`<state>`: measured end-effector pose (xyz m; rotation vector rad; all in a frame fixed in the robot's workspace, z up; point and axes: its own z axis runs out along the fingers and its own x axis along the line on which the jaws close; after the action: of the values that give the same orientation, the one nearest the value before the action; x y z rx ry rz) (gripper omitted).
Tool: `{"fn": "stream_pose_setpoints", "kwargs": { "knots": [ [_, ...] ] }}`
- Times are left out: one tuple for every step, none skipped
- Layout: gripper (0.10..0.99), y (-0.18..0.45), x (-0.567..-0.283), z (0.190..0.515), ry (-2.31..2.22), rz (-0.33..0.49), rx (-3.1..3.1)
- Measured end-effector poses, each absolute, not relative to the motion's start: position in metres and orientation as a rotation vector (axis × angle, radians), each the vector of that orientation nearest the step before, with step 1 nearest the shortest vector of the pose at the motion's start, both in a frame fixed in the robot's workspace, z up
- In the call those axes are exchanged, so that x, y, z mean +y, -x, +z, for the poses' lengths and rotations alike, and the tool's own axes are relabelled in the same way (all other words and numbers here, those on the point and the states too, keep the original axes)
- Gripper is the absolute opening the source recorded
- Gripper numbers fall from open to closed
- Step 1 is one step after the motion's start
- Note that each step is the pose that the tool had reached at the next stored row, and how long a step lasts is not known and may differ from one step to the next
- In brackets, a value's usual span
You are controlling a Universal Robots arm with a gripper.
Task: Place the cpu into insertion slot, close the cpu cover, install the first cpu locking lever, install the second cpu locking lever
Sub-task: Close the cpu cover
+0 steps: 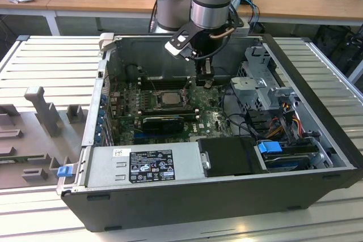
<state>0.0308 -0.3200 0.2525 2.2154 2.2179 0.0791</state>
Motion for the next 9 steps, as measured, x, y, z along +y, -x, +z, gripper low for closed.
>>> {"fn": "stream_pose_setpoints", "kwargs": {
  "knots": [
    [0.106, -0.027, -0.320, 0.252, -2.215, 0.079, 2.218],
    [0.106, -0.023, -0.320, 0.252, -2.216, 0.079, 2.218],
    [0.106, -0.018, -0.320, 0.252, -2.215, 0.079, 2.218],
    [0.106, -0.014, -0.320, 0.252, -2.216, 0.079, 2.218],
    [0.106, -0.009, -0.320, 0.252, -2.215, 0.079, 2.218],
    [0.106, -0.003, -0.320, 0.252, -2.216, 0.079, 2.218],
    [0.106, 0.002, -0.320, 0.251, -2.215, 0.079, 2.218],
    [0.106, 0.007, -0.320, 0.250, -2.216, 0.079, 2.218],
    [0.106, 0.011, -0.320, 0.248, -2.215, 0.079, 2.218]
  ]
}}
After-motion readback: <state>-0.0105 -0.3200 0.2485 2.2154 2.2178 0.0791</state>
